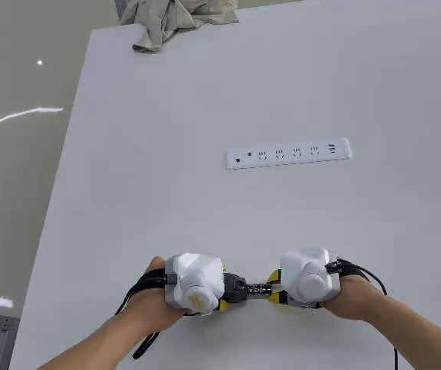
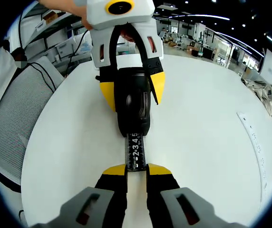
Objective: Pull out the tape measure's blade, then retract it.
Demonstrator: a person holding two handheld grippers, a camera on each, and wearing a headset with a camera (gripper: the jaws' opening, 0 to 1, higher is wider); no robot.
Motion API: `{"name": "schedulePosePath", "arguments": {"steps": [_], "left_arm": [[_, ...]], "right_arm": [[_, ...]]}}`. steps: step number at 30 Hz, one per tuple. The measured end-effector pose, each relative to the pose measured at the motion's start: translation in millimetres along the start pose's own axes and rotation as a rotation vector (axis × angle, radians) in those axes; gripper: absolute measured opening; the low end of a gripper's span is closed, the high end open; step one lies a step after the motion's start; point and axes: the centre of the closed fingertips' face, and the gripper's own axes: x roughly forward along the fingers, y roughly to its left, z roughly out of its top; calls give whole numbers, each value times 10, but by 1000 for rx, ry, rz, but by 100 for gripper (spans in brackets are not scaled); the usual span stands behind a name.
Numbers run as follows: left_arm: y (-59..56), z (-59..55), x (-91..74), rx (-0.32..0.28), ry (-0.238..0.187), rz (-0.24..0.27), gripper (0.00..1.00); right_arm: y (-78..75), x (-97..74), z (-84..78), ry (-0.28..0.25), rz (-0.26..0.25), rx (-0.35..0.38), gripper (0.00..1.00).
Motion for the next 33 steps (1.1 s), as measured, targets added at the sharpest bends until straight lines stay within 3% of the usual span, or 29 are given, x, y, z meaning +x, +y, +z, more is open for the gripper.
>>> {"name": "schedulePosePath", "arguments": {"steps": [33], "left_arm": [[-8,-1,0,4,9,-9,34]], "right_arm": [[-7,-221,-275,13,-12,15,14]]}}
